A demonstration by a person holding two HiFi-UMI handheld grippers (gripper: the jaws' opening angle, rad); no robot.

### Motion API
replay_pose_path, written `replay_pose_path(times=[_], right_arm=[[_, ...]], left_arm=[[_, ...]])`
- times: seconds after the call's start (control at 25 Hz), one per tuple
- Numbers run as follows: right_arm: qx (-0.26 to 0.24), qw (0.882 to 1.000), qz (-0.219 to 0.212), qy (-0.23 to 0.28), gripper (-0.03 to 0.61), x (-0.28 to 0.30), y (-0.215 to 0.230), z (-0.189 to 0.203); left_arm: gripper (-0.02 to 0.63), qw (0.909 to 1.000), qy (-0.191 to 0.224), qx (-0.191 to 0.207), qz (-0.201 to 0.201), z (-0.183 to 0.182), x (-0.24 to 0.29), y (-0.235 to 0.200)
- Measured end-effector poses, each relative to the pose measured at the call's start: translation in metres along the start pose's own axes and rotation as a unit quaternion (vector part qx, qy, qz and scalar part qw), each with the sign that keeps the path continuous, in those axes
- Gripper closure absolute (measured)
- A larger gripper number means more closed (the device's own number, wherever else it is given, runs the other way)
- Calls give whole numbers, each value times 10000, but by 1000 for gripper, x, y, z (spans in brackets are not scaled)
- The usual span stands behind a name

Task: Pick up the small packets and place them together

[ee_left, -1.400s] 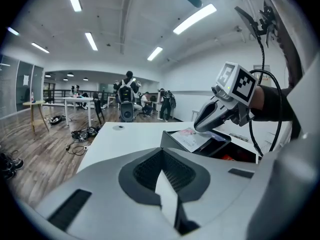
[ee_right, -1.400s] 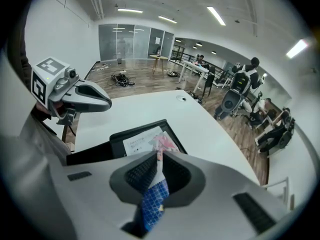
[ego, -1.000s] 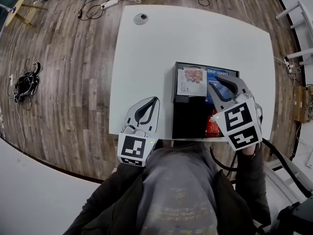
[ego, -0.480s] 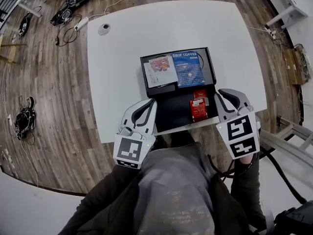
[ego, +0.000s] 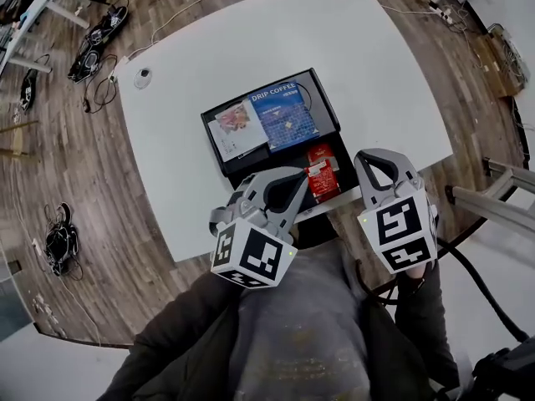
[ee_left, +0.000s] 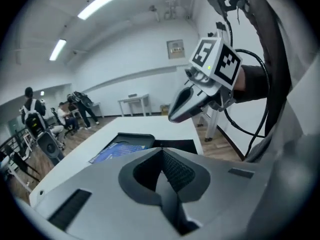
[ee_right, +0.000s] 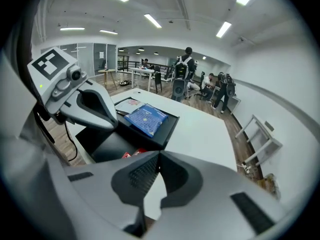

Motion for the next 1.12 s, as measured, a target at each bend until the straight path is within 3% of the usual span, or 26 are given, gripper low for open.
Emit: replay_pose_path(times=[0.2,0.4,0.72,0.84,1.12], right_arm=[[172,9998,30,16,574,-1,13,8],[394,9992,-19,-104,574,6,24,25],[594,9978,-78,-291,575,15,32,42],[557,9978,-120,-335,574,16,30,43],[362,9986,-249,-303,574,18,17,28]], left_arm=[[612,9923,-812,494,792,-3,45,15],[612,9779,-1429,120,1519,3,87,22],[612,9666,-1985,407,1567,16,116,34],[612,9584,-2230,341,1751,25,124,41],[612,9514,-2470,69,1836,40,101,33]])
Point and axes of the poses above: the fingertips, and each gripper's own axes: x forward along the fingers, y to its right, z out of its underside, the point moved 6 cm from there along -x, backward along the fingers
